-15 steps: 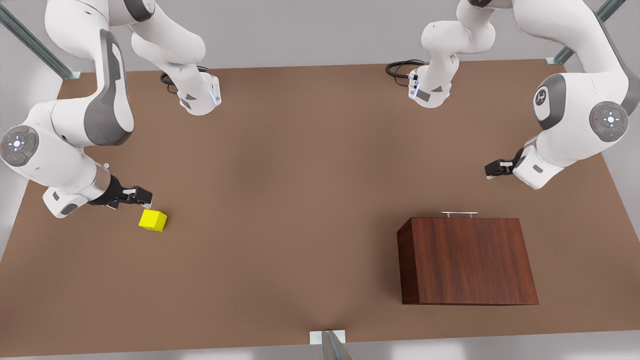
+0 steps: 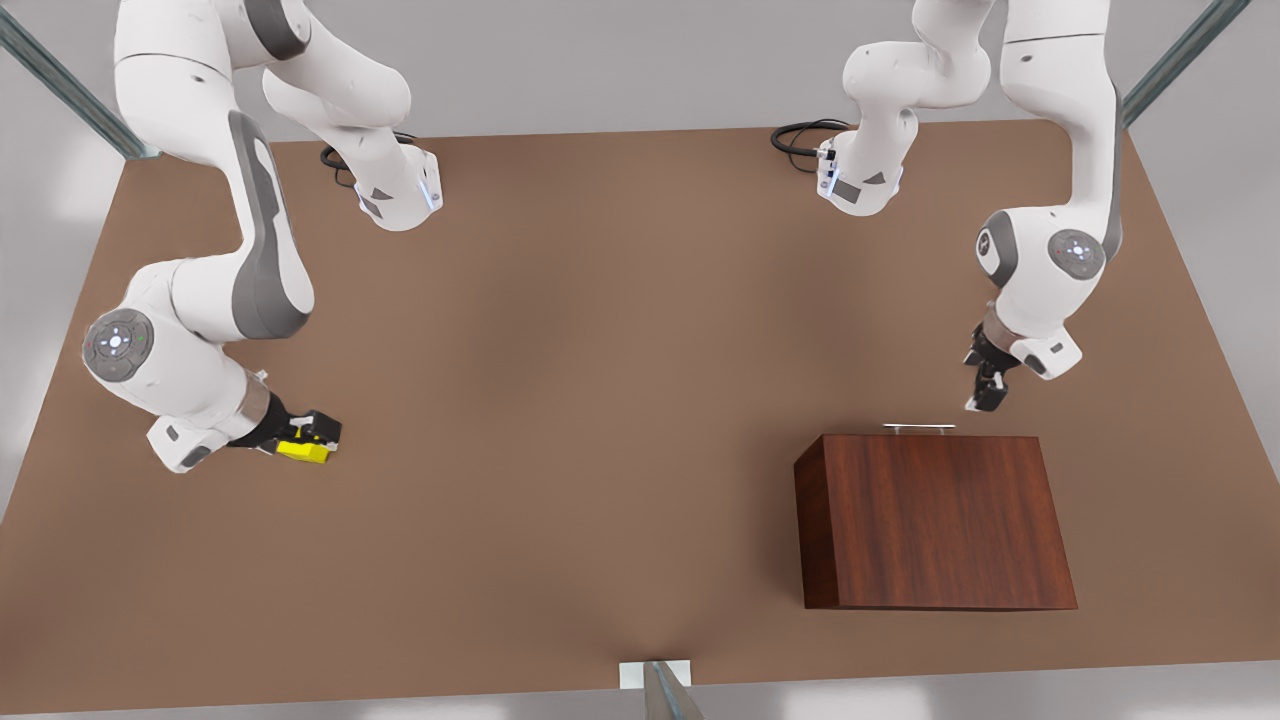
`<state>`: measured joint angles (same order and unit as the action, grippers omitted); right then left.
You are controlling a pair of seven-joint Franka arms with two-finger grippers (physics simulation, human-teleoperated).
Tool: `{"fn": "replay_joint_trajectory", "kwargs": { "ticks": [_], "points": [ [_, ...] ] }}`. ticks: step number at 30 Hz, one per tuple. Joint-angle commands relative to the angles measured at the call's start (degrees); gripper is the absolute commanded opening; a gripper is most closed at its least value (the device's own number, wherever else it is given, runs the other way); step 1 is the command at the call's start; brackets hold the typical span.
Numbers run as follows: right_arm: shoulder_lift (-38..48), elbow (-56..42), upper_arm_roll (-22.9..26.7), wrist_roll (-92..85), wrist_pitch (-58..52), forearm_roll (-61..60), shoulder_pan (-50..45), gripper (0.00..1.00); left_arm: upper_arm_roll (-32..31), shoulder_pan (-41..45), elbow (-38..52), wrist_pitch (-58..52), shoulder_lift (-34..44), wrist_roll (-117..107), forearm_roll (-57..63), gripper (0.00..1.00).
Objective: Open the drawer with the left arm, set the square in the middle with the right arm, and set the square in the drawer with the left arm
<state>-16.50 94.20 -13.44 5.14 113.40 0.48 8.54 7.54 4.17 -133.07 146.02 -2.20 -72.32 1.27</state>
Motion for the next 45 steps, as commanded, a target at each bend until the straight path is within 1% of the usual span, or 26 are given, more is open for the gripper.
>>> {"fn": "replay_joint_trajectory", "kwargs": {
  "ticks": [1,3,4,7,9,10,12,18,22,25,35,42,45],
  "points": [
    [-0.2,1.2,0.0,0.0,1.2,0.1,0.1,1.00,0.0,0.3,-0.5,0.5,0.1,0.0,0.1,1.00],
    [-2.6,3.0,0.3,0.3,2.8,0.5,0.1,1.00,-0.1,0.3,-3.4,4.5,0.4,0.0,0.1,1.00],
    [-2.6,6.2,0.3,0.7,6.3,0.6,0.1,1.00,-0.1,0.3,-4.0,5.8,0.4,0.0,0.1,1.00],
    [-2.7,11.3,0.6,4.4,8.3,0.7,0.6,1.00,-0.1,0.4,-4.2,8.3,-0.2,-0.1,0.0,1.00],
    [-4.3,11.6,1.0,5.4,8.9,0.6,2.1,1.00,-0.2,1.3,-4.4,9.5,-0.4,0.0,0.1,1.00],
    [-4.2,11.8,1.0,5.4,8.4,0.6,3.3,1.00,-0.2,1.9,-4.4,10.0,-0.9,0.0,0.0,1.00],
    [-2.4,15.8,1.0,5.5,8.8,0.6,4.5,1.00,-0.2,2.9,-4.4,10.2,-1.0,0.0,0.0,1.00],
    [-4.2,16.9,1.0,4.7,9.9,0.8,12.0,1.00,-0.1,3.7,-4.3,10.2,-1.7,0.0,0.1,1.00],
    [-8.3,17.8,1.2,3.6,15.5,4.8,15.1,1.00,-0.1,3.7,-3.5,10.3,-2.7,-0.7,-2.6,1.00],
    [-9.6,17.7,1.2,3.5,15.6,5.0,14.8,1.00,-0.1,3.7,-3.4,11.1,-3.5,-3.9,-2.6,1.00],
    [-13.3,17.8,1.2,3.9,17.3,5.9,14.3,1.00,-0.1,4.3,-2.6,14.0,-5.2,-3.9,-2.5,1.00],
    [-12.8,21.3,1.2,4.2,17.0,5.9,14.4,1.00,-0.1,4.3,-2.6,13.4,-4.7,-3.8,-2.5,1.00],
    [-13.3,20.6,1.3,4.2,21.2,7.3,14.6,0.98,0.0,4.3,-2.7,12.3,-3.9,-3.6,-2.3,1.00]
  ]
}}
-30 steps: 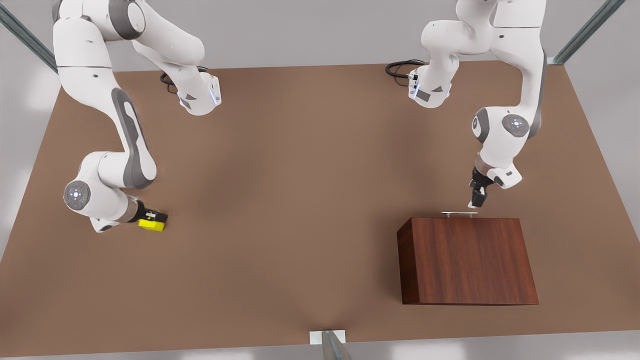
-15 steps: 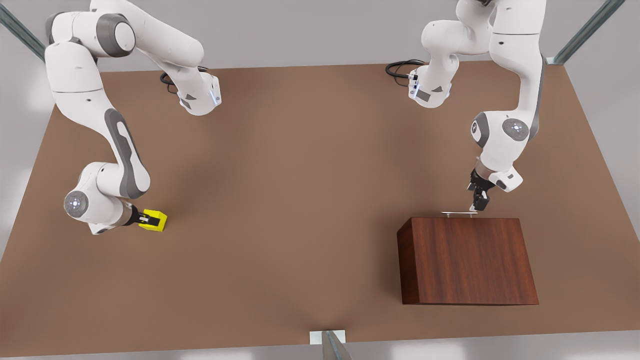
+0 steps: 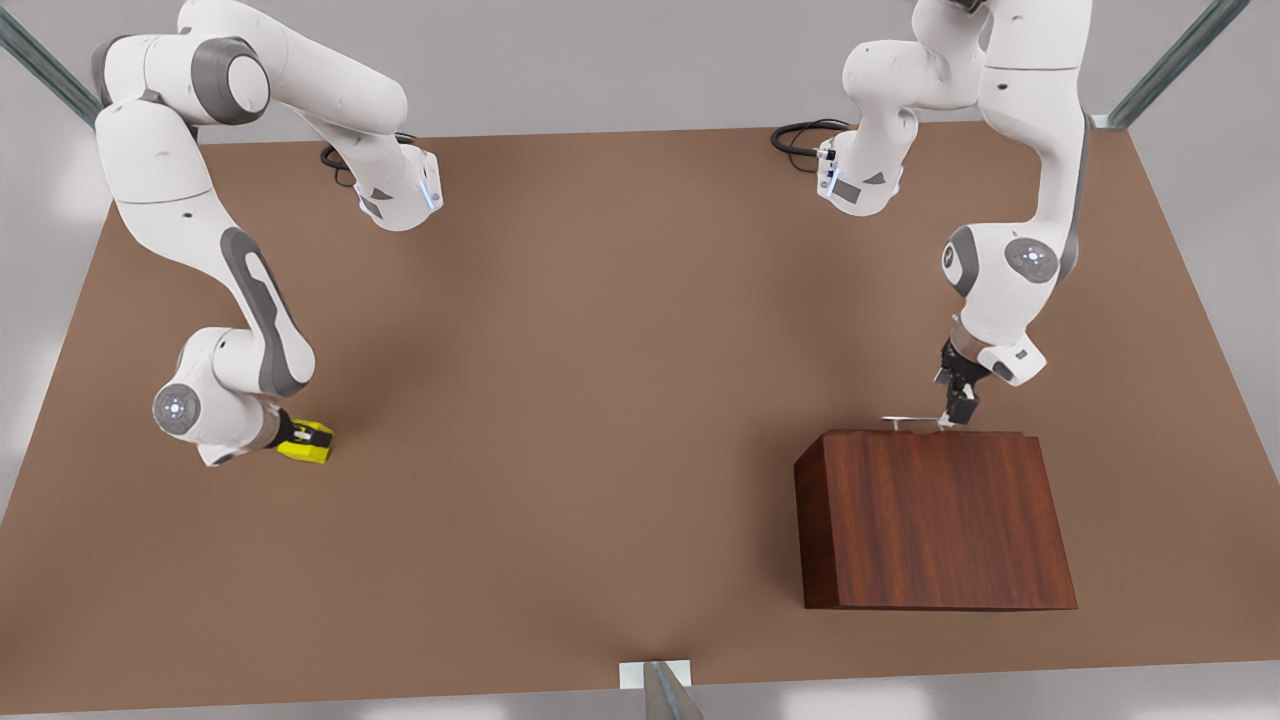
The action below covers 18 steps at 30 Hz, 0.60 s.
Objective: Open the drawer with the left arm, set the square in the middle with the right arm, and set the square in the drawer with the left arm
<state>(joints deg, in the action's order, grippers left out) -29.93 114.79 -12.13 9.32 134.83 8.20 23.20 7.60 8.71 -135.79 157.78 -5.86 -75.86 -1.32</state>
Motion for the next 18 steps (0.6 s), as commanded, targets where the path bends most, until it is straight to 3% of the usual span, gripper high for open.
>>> {"fn": "replay_joint_trajectory", "kwargs": {
  "ticks": [1,2,5,7,13,18],
  "points": [
    [0.0,-0.1,0.0,0.0,0.1,0.1,0.0,0.98,0.0,-0.3,0.0,-0.1,0.1,-0.1,0.3,1.00],
    [-0.3,-0.1,0.0,-0.1,1.3,0.3,0.0,0.97,0.0,-0.3,0.0,-0.2,0.3,-0.1,0.3,1.00],
    [-0.3,0.3,0.0,0.1,1.2,0.3,-0.4,0.83,0.0,-0.3,0.0,-0.2,0.4,-0.2,0.2,1.00],
    [-0.7,0.3,0.0,0.1,1.5,0.3,-0.4,0.83,0.0,0.3,0.1,-0.1,0.7,-0.5,0.1,1.00],
    [-0.7,0.2,0.0,0.1,1.7,0.3,-0.4,0.59,0.0,3.3,0.1,0.1,0.1,-1.0,0.1,1.00],
    [-0.2,0.1,0.0,0.1,1.2,0.3,-0.4,0.59,0.0,3.3,0.0,-0.1,-0.6,-1.1,0.1,1.00]
  ]
}}
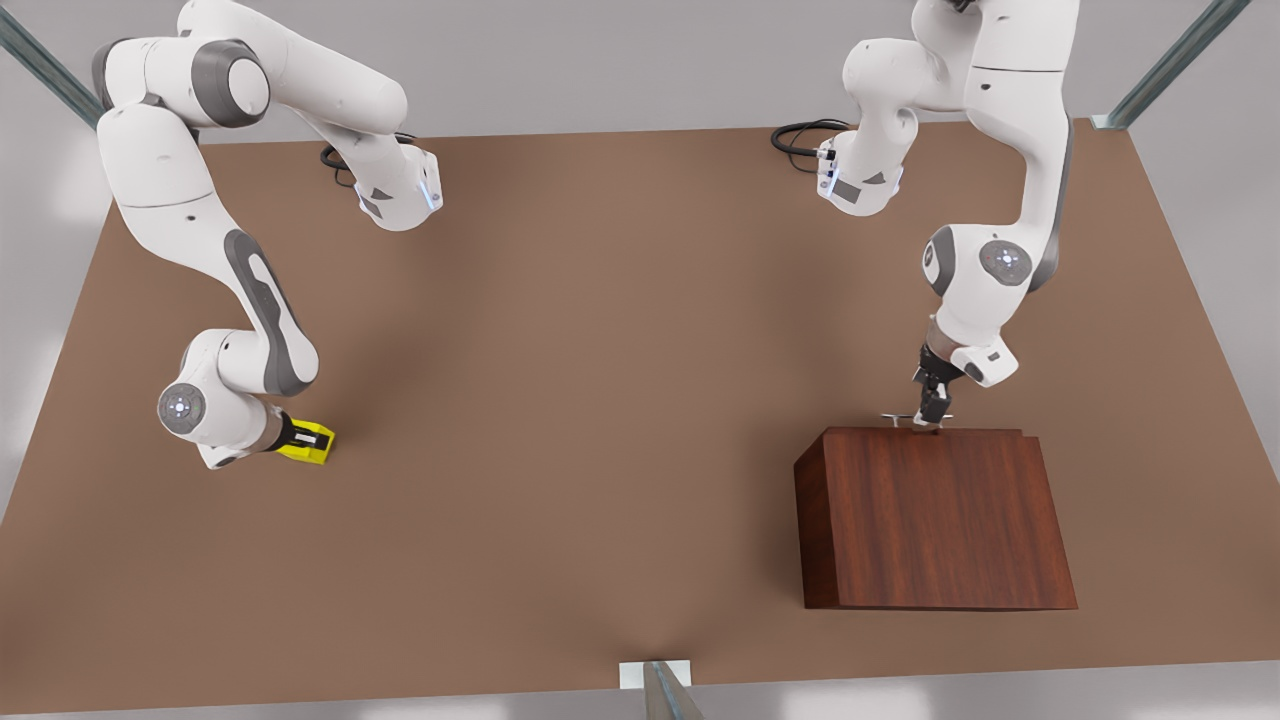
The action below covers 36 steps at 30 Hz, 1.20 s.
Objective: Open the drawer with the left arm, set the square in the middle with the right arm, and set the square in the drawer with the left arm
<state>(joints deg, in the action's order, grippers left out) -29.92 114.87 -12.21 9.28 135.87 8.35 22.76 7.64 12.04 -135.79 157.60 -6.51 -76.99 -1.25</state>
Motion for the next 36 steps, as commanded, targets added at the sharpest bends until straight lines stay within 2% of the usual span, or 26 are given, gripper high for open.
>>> {"fn": "replay_joint_trajectory", "kwargs": {
  "ticks": [1,6,9,10,12,14,16,19,23,24,26,28,32,36],
  "points": [
    [0.1,0.0,0.0,0.1,-0.2,0.2,0.1,0.59,0.0,0.0,0.0,0.0,0.0,0.0,-0.1,1.00],
    [3.9,-1.1,-1.1,1.6,-2.4,0.0,-2.1,0.59,0.0,0.0,-0.3,-2.4,0.1,-0.6,-0.1,1.00],
    [5.0,-8.8,-1.7,6.2,-13.9,-0.4,-7.0,0.58,0.0,0.0,-0.3,-3.7,0.5,-1.5,-0.1,1.00],
    [5.1,-12.3,-3.8,8.8,-18.0,-0.6,-7.1,0.58,0.0,0.0,-0.3,-3.9,0.7,-1.5,-0.1,1.00],
    [4.6,-18.8,-12.4,22.2,-23.0,-0.5,-7.2,0.58,0.0,0.0,-0.3,-6.1,1.3,-1.5,-0.1,1.00],
    [4.2,-21.9,-18.8,35.4,-23.0,-0.5,-8.7,0.58,0.0,0.0,-0.4,-8.0,1.8,-1.5,0.0,1.00],
    [1.2,-28.3,-19.0,47.6,-24.1,-0.8,-16.3,0.58,0.0,0.0,-0.4,-9.6,2.6,-1.5,-0.1,1.00],
    [-9.5,-44.1,-18.9,66.3,-28.1,-0.6,-30.2,0.58,0.0,0.0,-0.4,-11.3,3.3,-1.5,0.0,1.00],
    [-17.9,-53.1,-17.3,77.9,-27.9,-0.3,-43.9,0.59,0.0,0.7,-0.4,-13.3,3.7,-1.5,0.0,1.00],
    [-18.7,-53.2,-14.9,79.1,-27.6,-0.4,-47.8,0.59,0.0,0.8,-0.4,-14.2,3.9,-1.5,-0.1,1.00],
    [-21.2,-53.5,-14.5,84.8,-25.0,-0.2,-50.7,0.59,0.0,0.8,-0.4,-14.7,4.2,-1.4,-0.1,1.00],
    [-21.9,-53.5,-8.5,89.6,-21.1,0.2,-56.9,0.59,0.0,0.7,-0.4,-14.7,4.3,-1.4,-0.1,1.00],
    [-24.6,-53.4,-7.8,95.9,-18.4,1.3,-62.8,0.59,0.0,0.7,-0.4,-15.5,4.6,-1.4,0.0,1.00],
    [-25.4,-51.2,-6.8,100.3,-15.5,2.1,-63.6,0.59,0.0,0.7,-0.4,-17.8,5.1,-1.4,0.0,1.00]
  ]
}}
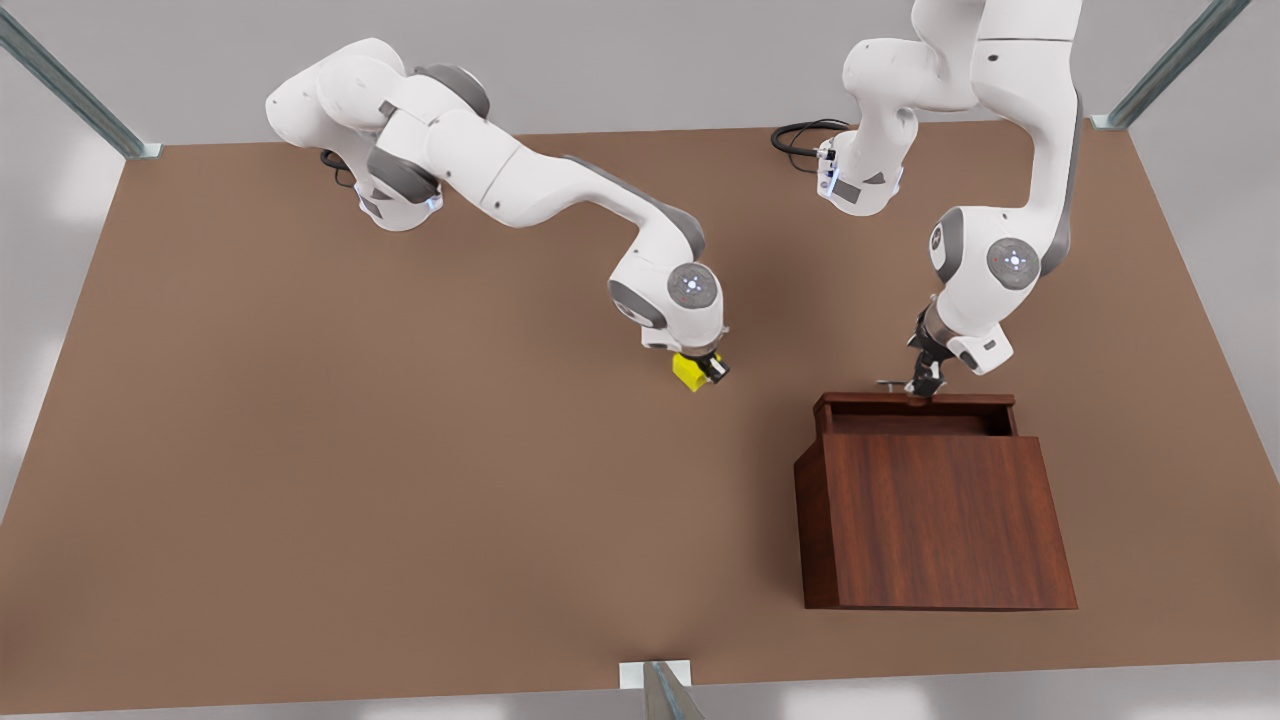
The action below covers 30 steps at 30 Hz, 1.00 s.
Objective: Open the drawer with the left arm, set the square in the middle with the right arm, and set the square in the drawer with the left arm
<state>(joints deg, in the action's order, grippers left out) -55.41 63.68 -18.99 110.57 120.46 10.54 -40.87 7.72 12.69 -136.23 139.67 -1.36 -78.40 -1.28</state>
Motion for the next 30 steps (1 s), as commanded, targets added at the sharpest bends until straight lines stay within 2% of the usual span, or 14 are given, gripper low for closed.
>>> {"fn": "replay_joint_trajectory", "kwargs": {
  "ticks": [1,5,6,7,8,17,22,24,25,26,27,28,30],
  "points": [
    [-0.1,0.0,0.0,0.7,-0.1,-0.1,0.0,0.59,0.0,0.1,0.0,-0.1,0.0,0.0,0.1,1.00],
    [-1.2,0.7,0.0,0.3,0.0,0.1,0.0,0.59,0.0,0.1,0.0,-1.7,0.6,0.0,0.1,1.00],
    [-1.2,1.5,0.0,0.0,1.3,0.2,0.0,0.61,0.0,0.1,0.0,-2.6,0.7,0.0,0.1,1.00],
    [-1.5,1.9,0.0,-1.1,2.3,0.3,0.0,0.73,0.0,0.1,0.0,-2.8,0.7,0.0,0.1,1.00],
    [-1.5,2.0,0.0,-1.9,2.3,0.2,0.0,1.00,0.0,0.1,0.0,-3.5,1.2,0.0,0.1,1.00],
    [-0.8,1.6,0.0,-2.4,2.3,0.2,0.4,1.00,-0.1,0.2,0.0,-7.0,2.1,-0.7,0.1,1.00],
    [3.9,1.5,-0.2,-13.0,2.0,0.2,4.1,1.00,-0.1,1.4,0.0,-8.4,2.5,-1.7,0.1,1.00],
    [10.0,11.4,-0.2,-21.7,2.4,0.2,6.5,1.00,-0.1,2.2,0.0,-9.7,3.2,-2.5,0.1,1.00],
    [13.9,18.0,-0.3,-25.0,4.7,0.1,8.4,1.00,-0.1,2.3,0.0,-10.0,3.2,-2.7,0.1,1.00],
    [20.0,28.9,-0.5,-27.9,10.8,-0.2,11.6,1.00,-0.1,2.9,0.0,-10.6,3.5,-3.2,0.1,1.00],
    [23.5,33.4,-0.6,-31.7,11.4,-0.3,14.2,1.00,-0.1,3.0,0.0,-11.2,3.6,-3.3,0.1,1.00],
    [27.6,39.7,-5.7,-38.5,11.4,-1.1,22.7,1.00,-0.1,3.7,-0.1,-11.4,3.7,-4.0,0.1,1.00],
    [30.4,45.3,-13.0,-44.8,11.3,-1.1,34.0,1.00,-0.1,4.3,-0.1,-12.0,3.8,-5.4,0.1,1.00]
  ]
}}
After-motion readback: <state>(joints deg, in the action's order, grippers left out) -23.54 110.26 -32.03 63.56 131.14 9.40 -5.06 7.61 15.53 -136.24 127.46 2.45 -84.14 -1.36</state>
